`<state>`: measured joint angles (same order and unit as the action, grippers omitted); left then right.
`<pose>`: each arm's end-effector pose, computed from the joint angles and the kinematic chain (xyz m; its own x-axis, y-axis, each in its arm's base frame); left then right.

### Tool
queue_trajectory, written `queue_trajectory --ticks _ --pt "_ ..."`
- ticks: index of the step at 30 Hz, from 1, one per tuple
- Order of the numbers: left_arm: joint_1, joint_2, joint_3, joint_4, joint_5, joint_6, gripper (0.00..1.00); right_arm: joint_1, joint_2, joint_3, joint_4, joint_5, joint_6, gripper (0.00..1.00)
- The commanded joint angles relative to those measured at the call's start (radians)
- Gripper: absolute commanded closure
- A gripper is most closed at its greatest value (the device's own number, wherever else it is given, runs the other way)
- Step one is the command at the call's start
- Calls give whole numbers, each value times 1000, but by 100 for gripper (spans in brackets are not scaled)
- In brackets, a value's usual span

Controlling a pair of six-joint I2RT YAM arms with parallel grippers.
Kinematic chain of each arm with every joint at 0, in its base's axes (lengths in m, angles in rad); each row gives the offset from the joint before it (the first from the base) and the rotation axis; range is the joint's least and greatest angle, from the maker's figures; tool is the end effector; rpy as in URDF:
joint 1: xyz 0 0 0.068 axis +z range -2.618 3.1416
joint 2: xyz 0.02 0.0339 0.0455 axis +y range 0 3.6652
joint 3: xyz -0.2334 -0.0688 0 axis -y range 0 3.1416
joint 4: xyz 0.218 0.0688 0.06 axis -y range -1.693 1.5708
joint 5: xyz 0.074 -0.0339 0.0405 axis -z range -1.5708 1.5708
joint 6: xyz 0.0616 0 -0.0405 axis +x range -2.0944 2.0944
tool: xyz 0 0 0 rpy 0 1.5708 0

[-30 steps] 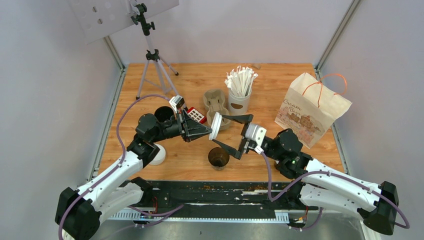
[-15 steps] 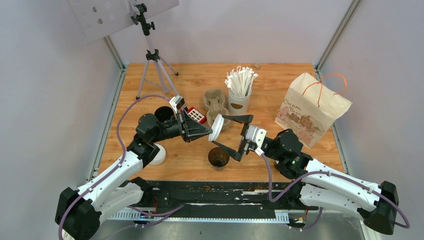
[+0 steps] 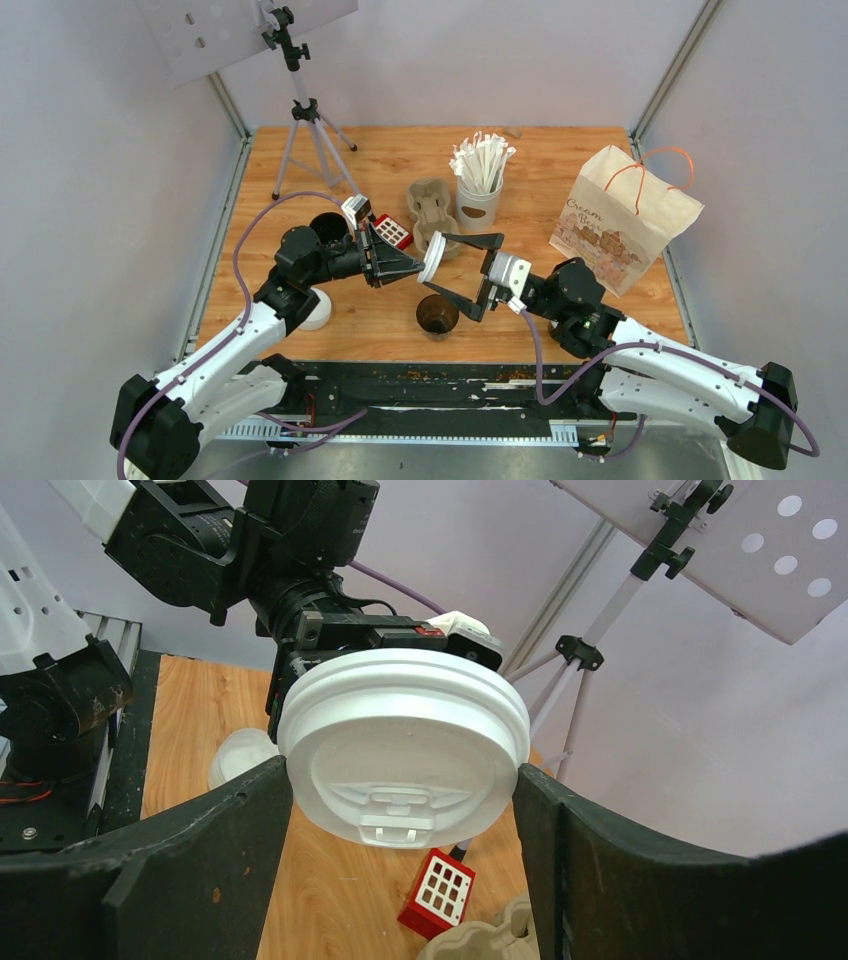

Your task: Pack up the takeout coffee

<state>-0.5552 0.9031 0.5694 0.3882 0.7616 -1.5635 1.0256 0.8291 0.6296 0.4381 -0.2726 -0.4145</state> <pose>0.1641 -0.1518 0.2885 -0.9667 -0.2520 -0.0449 0.0533 -0.0269 -0.9982 0.0986 0.1945 0.3327 0.4985 0.0739 -0.8638 -0.8285 0.3338 -0.4496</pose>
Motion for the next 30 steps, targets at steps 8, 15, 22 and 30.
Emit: queue_trajectory --ticks 8,15,22,30 --pt "7 -47 107 -278 -82 269 42 5 -25 75 -135 57 72 26" --pt "34 -80 345 -955 -534 834 18 5 1 279 -602 192 278 26" --pt "34 -156 419 -1158 -879 1058 0 18 207 556 -1121 299 553 26" --pt "34 -249 393 -1167 -936 1179 0 54 455 772 -1520 371 756 24"
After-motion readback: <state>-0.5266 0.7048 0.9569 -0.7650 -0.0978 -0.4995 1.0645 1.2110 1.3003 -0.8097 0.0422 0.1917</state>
